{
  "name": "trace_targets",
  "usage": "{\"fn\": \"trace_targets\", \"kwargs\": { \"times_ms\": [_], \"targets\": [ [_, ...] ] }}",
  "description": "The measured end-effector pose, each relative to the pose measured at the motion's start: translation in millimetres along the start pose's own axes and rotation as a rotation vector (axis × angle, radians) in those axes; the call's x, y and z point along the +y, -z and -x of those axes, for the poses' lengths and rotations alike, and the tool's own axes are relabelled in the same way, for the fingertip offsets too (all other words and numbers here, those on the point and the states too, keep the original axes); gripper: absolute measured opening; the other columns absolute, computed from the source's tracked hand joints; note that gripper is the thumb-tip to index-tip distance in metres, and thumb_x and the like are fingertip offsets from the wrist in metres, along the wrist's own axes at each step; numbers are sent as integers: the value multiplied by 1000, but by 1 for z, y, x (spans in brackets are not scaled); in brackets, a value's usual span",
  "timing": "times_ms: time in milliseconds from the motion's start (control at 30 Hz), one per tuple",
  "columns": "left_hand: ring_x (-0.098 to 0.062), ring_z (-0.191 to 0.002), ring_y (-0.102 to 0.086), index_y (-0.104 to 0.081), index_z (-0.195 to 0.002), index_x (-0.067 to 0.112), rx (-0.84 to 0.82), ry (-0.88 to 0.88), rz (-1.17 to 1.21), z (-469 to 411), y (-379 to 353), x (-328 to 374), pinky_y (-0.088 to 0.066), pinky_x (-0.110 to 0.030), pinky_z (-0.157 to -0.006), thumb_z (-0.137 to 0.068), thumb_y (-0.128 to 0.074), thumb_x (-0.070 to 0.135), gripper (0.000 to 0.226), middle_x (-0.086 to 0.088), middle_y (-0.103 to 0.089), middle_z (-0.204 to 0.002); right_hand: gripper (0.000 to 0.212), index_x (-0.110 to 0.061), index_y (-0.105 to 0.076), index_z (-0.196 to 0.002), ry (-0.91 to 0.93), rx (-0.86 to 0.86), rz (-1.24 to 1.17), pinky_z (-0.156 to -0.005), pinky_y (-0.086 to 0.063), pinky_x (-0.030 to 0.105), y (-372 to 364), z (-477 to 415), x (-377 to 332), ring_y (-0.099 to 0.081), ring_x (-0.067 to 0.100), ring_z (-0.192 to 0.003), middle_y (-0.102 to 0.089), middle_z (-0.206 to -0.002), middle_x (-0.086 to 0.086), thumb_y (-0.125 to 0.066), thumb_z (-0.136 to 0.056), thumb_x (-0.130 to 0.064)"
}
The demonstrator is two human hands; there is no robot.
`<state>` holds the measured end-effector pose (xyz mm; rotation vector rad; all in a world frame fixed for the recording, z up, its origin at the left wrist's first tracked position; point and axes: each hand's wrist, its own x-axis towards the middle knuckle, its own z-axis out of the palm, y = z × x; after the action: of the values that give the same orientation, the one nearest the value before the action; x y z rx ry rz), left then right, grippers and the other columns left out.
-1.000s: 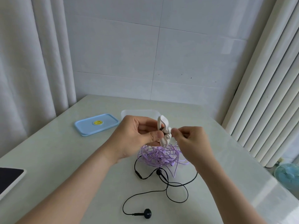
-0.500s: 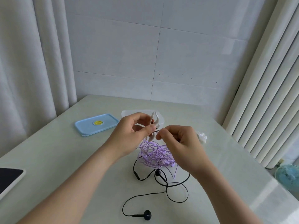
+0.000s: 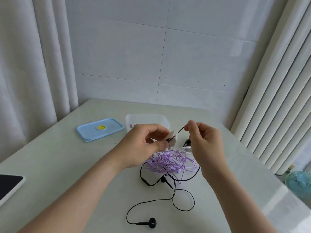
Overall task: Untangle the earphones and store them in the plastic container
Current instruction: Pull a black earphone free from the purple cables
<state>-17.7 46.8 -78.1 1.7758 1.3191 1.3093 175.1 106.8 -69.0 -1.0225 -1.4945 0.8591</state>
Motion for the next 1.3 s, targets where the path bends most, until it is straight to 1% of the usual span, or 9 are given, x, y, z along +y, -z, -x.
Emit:
{"fn": "trace_targets", "kwargs": {
  "times_ms": [100,267,367,500,667,767,900,1033,1300],
  "targets": [
    [-21,-99,-77,-76,-113,10,46,-25,173,1,2,2,-57,-26,-91,-93,-75,2,21,-4,-81,-105,30,-19,-78,-79,-33,-27,134,-57,-31,28,1,-2,6,-34,13,-44,-40,-48,-5,-63,-102,-30],
    [-26,-101,-76,-75,-116,3,76,13,482,1,2,6,-62,-41,-94,-88,-73,11,29,-13,-79,-109,26,-22,-78,-79,112,-109,356,-51,-31,17,-3,1,9,-32,13,-42,-38,-39,-9,-68,-101,-32],
    [-24,-105,-75,-73,-119,0,46,52,563,1,0,7,-62,-39,-90,-98,-66,8,24,-12,-77,-112,28,-22,-77,-77,178,-145,465,-63,-30,4,-5,3,9,-38,16,-45,-40,-38,-9,-66,-101,-31],
    [-22,-108,-76,-71,-123,2,121,125,511,-2,-2,4,-63,-33,-86,-103,-62,10,23,-10,-79,-114,31,-12,-74,-68,176,-262,498,-49,-30,20,-6,7,7,-29,14,-46,-35,-42,-5,-68,-96,-25],
    [-25,-105,-77,-75,-118,7,225,176,412,-4,-3,-2,-63,-37,-88,-104,-65,20,21,-10,-81,-105,29,-14,-79,-70,165,-465,455,-47,-26,18,-3,16,-4,-28,10,-44,-34,-44,-6,-65,-95,-22],
    [-27,-100,-78,-76,-116,7,266,193,406,-5,-5,-2,-63,-43,-90,-103,-67,26,24,-13,-80,-103,32,-3,-74,-74,215,-553,412,-51,-26,25,-2,18,-7,-26,13,-52,-33,-53,8,-66,-96,-25],
    [-33,-96,-78,-77,-114,3,273,254,489,-5,-7,-1,-64,-35,-83,-100,-71,25,27,-20,-79,-106,35,2,-69,-71,253,-622,393,-52,-25,25,-1,20,-8,-24,14,-53,-30,-53,4,-66,-97,-22],
    [-27,-96,-78,-75,-114,3,264,272,537,-4,-5,0,-64,-38,-87,-98,-73,24,27,-18,-79,-108,34,-8,-73,-68,250,-576,338,-50,-27,18,-2,22,-11,-27,12,-50,-35,-49,-2,-67,-98,-22],
    [-20,-88,-73,-76,-113,21,109,64,90,-1,3,-8,-59,-40,-93,-97,-74,27,17,-2,-78,-105,37,-19,-72,-69,70,-319,-86,-50,-26,26,-5,18,-15,-28,19,-53,-38,-55,0,-64,-104,-29]
  ]
}}
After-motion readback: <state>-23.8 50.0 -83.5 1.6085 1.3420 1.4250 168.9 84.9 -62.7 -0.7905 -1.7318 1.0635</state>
